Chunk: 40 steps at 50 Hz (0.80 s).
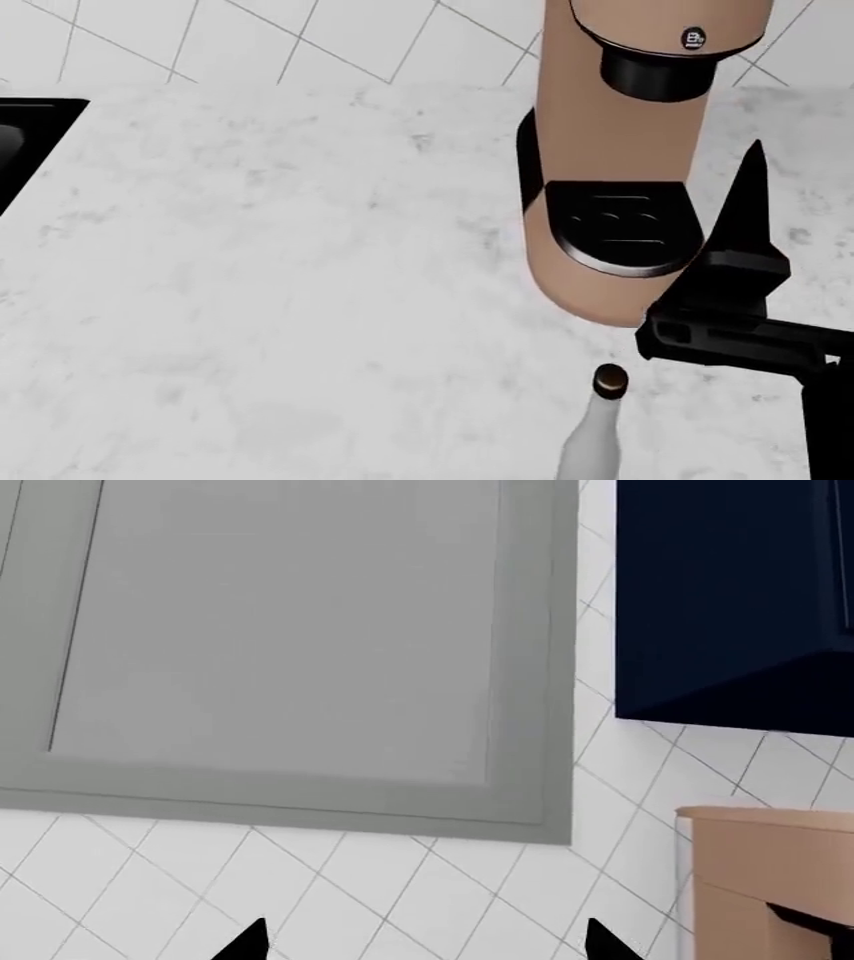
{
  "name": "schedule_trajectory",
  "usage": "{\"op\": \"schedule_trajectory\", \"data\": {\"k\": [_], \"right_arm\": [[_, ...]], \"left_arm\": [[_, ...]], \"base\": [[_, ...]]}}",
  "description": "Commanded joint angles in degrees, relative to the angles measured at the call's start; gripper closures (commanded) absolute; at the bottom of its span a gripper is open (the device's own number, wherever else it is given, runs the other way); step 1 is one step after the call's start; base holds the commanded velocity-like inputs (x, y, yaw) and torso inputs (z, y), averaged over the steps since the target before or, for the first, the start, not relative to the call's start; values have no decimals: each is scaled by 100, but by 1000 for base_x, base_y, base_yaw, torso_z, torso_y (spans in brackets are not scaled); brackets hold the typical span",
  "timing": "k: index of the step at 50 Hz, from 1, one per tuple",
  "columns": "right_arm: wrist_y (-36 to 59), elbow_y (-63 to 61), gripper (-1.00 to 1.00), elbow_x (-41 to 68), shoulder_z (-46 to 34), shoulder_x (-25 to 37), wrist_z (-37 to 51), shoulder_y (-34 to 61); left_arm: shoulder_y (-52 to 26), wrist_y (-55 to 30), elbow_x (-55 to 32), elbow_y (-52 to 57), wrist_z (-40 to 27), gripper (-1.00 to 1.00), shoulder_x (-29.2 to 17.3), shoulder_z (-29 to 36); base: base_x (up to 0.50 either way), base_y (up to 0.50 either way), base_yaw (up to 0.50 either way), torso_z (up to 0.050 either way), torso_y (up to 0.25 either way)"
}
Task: Place the eggs and milk next to the bowl.
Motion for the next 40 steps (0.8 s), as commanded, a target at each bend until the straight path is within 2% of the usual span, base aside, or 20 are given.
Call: {"op": "schedule_trajectory", "data": {"k": [1, 28, 40], "right_arm": [[-199, 150, -100, -92, -41, -93, -41, -175], [-238, 94, -100, -99, -19, -70, -43, -240], [122, -118, -100, 293, -62, 419, 34, -59]], "left_arm": [[84, 86, -5, -198, -9, -100, 79, 47], [69, 99, 235, -129, -25, -100, 29, 125], [-53, -1, 382, -176, -21, -100, 0, 323]], "base": [[312, -1, 0, 0, 0], [23, 0, 0, 0, 0], [0, 0, 0, 0, 0]]}}
